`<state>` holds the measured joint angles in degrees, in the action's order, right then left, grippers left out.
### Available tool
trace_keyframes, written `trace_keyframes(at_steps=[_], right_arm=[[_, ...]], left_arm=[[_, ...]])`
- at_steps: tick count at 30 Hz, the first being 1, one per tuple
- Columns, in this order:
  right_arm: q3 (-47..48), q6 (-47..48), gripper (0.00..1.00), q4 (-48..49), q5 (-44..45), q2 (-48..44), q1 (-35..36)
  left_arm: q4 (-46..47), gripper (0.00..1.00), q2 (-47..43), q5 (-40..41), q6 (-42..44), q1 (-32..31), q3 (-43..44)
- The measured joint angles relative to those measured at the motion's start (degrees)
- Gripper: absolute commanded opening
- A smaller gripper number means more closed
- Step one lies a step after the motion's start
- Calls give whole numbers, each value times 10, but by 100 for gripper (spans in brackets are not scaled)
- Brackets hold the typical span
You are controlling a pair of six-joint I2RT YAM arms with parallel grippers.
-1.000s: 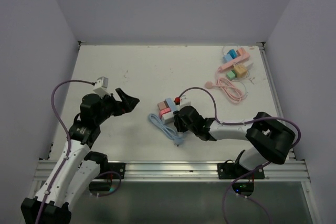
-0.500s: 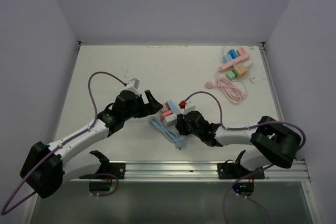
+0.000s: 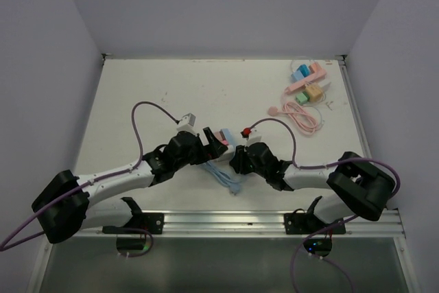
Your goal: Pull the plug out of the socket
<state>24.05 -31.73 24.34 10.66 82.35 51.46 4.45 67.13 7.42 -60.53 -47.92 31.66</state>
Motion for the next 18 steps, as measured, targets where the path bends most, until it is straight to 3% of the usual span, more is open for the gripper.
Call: trace_keyframes(at_steps=[10,18], right_arm=[[-20,-60,0,84,-81,31,-42],[-21,-70,0,95,-89,36,-47]], left_arm=[[54,99,70,26,-58,-23,-4],[80,98,86,63,-119,-34,-5]])
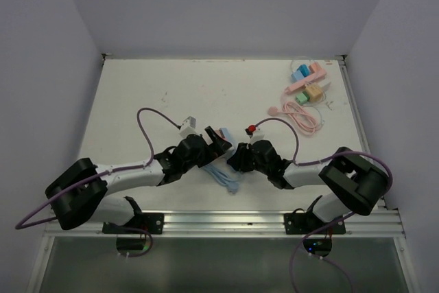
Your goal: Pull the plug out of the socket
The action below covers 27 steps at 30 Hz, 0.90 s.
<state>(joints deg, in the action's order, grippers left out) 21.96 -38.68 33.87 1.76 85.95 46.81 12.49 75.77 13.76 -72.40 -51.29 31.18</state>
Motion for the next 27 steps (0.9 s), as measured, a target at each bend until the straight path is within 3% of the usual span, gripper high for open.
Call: trace_keyframes(at_steps=[20,23,27], right_arm=[[0,-3,0,5,2,3,0],[0,-3,0,5,2,3,0],[0,-3,0,5,3,3,0]], left_arm=[[3,89,76,59,-83,-16,31],[3,85,80,63,-87,-20,34],[3,69,80,73,-96,-22,34]])
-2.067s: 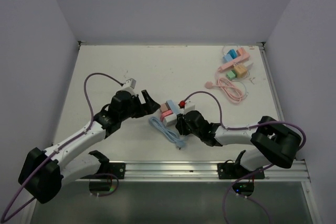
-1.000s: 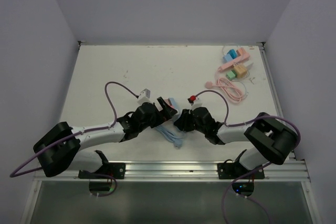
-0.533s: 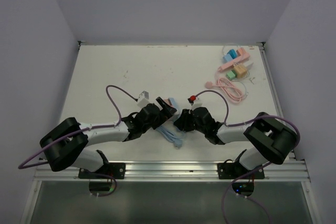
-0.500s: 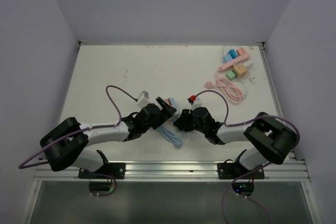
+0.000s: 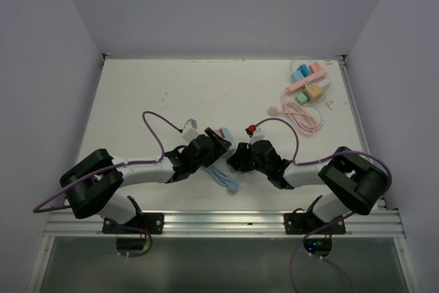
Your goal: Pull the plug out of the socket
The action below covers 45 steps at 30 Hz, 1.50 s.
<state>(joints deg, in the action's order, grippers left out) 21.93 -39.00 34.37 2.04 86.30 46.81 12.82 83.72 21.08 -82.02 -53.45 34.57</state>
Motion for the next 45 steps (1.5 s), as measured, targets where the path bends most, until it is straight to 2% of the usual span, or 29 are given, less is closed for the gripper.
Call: trace_keyframes(at_steps=[8,9,13,21,33,45], right_arm=[[0,0,0,0,5,0,0],[0,0,0,0,5,0,0],[0,-2,0,0,5,1,0],[1,-26,0,22,-17,11,-5],[49,-37,0,-32,-22,27,-2],[81,-40,0,-35,-47,38,1]], left_arm=[[-2,29,0,12,-15,-4,0],[-2,21,0,12,-15,-4,0],[-5,0,-6,14,-26,-5,-5],[-8,0,-40,21,-46,-6,-27],[-47,0,-69,41,-55,-2,-27],[-105,0,-130,45,-54,15,-27]])
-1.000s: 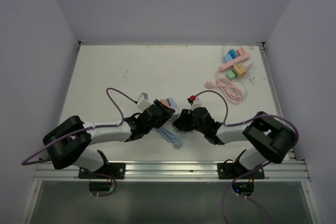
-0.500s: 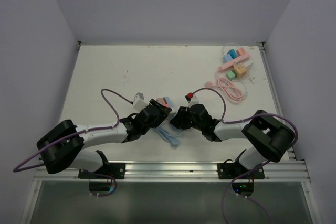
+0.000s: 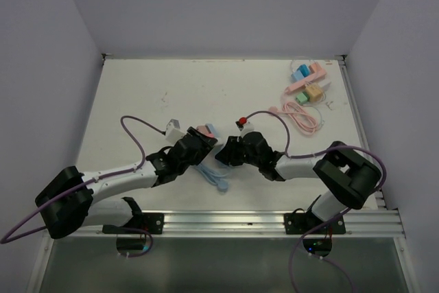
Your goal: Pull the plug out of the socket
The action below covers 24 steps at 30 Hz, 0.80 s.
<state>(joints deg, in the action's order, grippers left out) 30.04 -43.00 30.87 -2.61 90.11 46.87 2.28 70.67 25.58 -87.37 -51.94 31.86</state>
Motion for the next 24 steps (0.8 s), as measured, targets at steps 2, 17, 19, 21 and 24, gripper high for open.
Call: trace_keyframes(at_steps=[2,17,19,21,24], right_arm=[[7,-2,0,0,0,5,1],[40,-21,0,-26,0,38,6],[45,-24,0,-28,1,42,6],[50,-29,0,-29,7,45,6],[56,-36,0,-32,16,49,6]], left_arm=[[-10,0,-10,-9,2,11,0],[-21,0,-3,-113,28,85,2],[-23,0,0,-135,36,102,6],[-26,0,4,-153,45,117,13],[-30,0,12,-166,54,127,23]])
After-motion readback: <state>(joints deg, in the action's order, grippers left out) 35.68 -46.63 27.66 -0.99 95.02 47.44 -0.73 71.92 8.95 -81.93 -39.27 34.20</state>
